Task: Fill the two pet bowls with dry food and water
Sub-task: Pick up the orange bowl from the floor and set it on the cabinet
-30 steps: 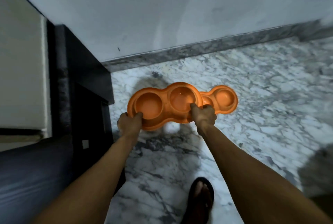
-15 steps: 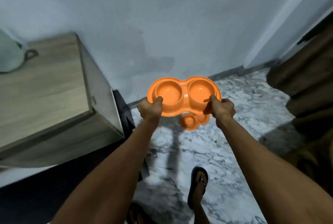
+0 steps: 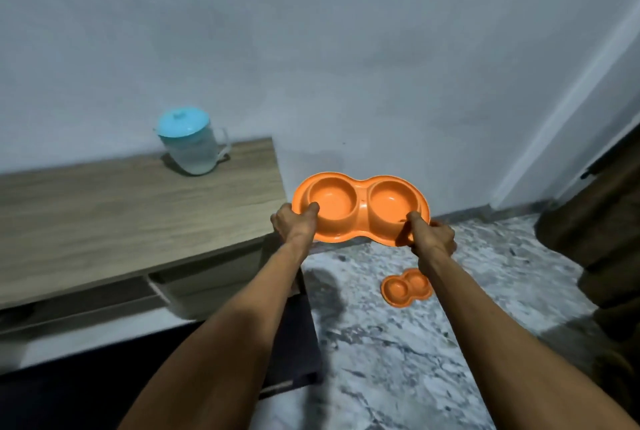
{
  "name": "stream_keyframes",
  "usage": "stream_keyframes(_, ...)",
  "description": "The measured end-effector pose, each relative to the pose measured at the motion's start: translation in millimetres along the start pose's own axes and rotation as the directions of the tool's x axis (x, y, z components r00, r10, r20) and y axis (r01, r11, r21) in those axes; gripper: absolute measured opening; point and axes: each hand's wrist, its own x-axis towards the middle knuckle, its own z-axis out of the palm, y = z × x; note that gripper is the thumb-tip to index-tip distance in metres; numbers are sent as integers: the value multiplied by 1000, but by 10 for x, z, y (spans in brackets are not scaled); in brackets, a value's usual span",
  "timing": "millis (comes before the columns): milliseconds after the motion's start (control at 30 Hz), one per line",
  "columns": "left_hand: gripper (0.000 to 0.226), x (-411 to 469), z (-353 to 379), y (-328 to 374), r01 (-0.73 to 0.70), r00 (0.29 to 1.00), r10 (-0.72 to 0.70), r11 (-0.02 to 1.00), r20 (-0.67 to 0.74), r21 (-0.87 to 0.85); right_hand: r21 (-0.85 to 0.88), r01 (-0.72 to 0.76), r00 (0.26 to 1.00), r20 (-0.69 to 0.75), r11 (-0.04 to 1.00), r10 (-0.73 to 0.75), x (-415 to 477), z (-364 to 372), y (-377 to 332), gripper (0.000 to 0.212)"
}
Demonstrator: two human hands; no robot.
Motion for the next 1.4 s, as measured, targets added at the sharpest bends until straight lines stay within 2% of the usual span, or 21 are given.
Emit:
stream_keyframes(233,28,84,-1249,-262,11,991,-16,999,-133,-42,-41,68,985,160,997,-61,-936,558,78,52)
stream_keyframes(400,46,222,-2116,-504,65,977,-76,996,-197,-60,-66,90,965,254,994,-70,-1622,1028,132,50)
stream_keyframes(733,47,1131,-3698,-757,91,948,-111,993,-298,-79,-83,132,923,374,988,-92,-2712,2536,-21,53)
stream_keyframes(1033,49,2485,-4816,-961,183,938,-182,983,-296,-23,-160,93,938,346,983,-33,-3373,4215,-80,54)
stream_keyframes(1100,55,2724,-4986,-1051,224,929,-212,975,-303,6,-191,77,944,329,979,-11,-3464,4501,-74,55)
stream_keyframes(1233,77,3264,-5172,-1401,291,913,-253,954,-320,77,-281,102,952,307,954,-11,-3567,4915,-50,52)
stream_keyframes(1400,76,3546,-5271,-1550,301,923,-265,949,-278,96,-347,110,962,272,931,-12,-3619,5184,18,50)
